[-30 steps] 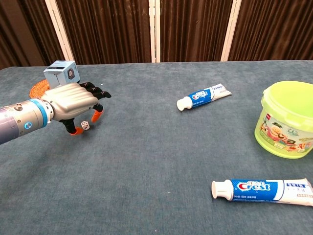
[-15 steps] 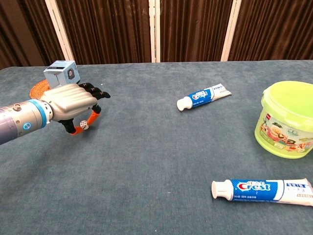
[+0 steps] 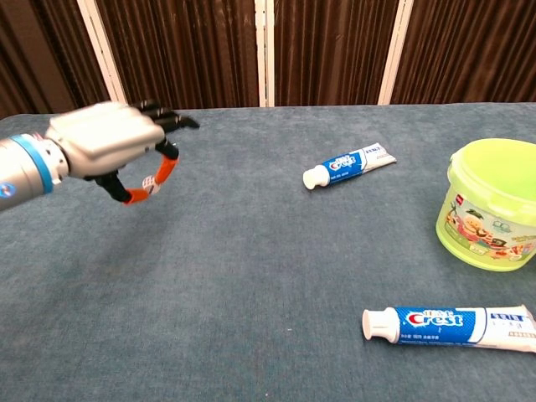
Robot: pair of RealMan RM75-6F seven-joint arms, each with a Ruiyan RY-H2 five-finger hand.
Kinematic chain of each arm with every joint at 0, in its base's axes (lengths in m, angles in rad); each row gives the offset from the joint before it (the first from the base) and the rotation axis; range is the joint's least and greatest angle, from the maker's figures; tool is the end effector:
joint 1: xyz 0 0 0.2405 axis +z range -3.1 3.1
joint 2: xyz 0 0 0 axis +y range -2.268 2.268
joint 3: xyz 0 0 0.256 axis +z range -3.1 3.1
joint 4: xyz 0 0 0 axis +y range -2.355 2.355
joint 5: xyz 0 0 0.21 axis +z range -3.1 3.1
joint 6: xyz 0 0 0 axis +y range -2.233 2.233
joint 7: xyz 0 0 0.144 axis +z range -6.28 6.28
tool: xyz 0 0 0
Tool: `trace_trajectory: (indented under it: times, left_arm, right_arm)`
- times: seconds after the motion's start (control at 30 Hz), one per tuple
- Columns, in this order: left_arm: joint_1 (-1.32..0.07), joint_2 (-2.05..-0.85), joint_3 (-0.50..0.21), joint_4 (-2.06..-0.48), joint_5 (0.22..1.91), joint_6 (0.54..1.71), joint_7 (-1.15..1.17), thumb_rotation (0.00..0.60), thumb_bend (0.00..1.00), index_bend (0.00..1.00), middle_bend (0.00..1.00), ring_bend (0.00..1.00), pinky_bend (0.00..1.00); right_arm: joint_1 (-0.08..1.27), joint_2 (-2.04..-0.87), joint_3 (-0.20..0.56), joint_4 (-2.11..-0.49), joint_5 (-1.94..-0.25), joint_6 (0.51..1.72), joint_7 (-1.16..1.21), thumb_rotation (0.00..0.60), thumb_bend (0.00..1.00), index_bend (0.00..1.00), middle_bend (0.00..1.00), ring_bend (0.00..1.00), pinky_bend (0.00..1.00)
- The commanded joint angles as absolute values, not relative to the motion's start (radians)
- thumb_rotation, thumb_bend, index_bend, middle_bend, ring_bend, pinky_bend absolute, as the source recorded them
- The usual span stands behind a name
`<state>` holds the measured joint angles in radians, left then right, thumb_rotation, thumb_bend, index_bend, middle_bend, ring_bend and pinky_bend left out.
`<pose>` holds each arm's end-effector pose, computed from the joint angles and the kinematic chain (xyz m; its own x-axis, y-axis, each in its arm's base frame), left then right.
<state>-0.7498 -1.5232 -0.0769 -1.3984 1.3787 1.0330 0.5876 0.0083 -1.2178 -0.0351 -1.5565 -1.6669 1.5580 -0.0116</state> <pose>-0.1521 0.3359 -0.0090 0.7696 -0.0679 0.6350 0.4968 -0.5610 -0.6621 -0.3039 -0.1383 0.1217 0.3710 -0.0436 0.9276 -0.9251 -0.1046 0.3650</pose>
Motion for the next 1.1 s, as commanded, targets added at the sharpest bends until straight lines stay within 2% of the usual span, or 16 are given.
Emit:
trace_trajectory:
  times: [0.03,0.13,0.3,0.37,0.53,0.73,1.1]
  left_arm:
    - [-0.739,-1.473,-0.072,-1.475,1.431,1.083,0.592,0.6,0.4,0.5,0.0,0.0,0.0]
    - [-0.736,-1.449,-0.075,-1.524,1.456,1.106,0.598,0.6,0.39,0.42,0.0,0.0,0.0]
    - [-0.729,-1.42,-0.085,-1.586,1.477,1.138,0.62,0.6,0.34,0.19,0.0,0.0,0.0]
    - [-0.725,-1.41,-0.088,-1.609,1.482,1.148,0.621,0.6,0.34,0.15,0.0,0.0,0.0]
    - [-0.703,-1.397,-0.085,-1.63,1.499,1.185,0.62,0.6,0.33,0.14,0.0,0.0,0.0]
    - [-0.633,-1.391,-0.046,-1.636,1.518,1.264,0.601,0.6,0.33,0.11,0.0,0.0,0.0]
    - [-0.358,-1.379,0.113,-1.633,1.595,1.559,0.544,0.6,0.28,0.02,0.0,0.0,0.0]
  right_arm:
    - [0.006,-1.219,-0.038,-1.557,-1.671,1.561,-0.015,0.6,0.07,0.0,0.0,0.0,0.0]
    - [0.004,-1.22,-0.041,-1.558,-1.676,1.564,-0.018,0.6,0.07,0.0,0.0,0.0,0.0]
    - [0.001,-1.221,-0.044,-1.559,-1.684,1.571,-0.022,0.6,0.07,0.0,0.0,0.0,0.0]
    - [-0.001,-1.221,-0.045,-1.56,-1.686,1.575,-0.023,0.6,0.07,0.0,0.0,0.0,0.0]
    - [-0.002,-1.221,-0.046,-1.559,-1.688,1.575,-0.024,0.6,0.07,0.0,0.0,0.0,0.0]
    - [-0.001,-1.22,-0.042,-1.558,-1.683,1.574,-0.022,0.6,0.07,0.0,0.0,0.0,0.0]
    - [0.002,-1.223,-0.035,-1.56,-1.674,1.568,-0.031,0.6,0.07,0.0,0.0,0.0,0.0]
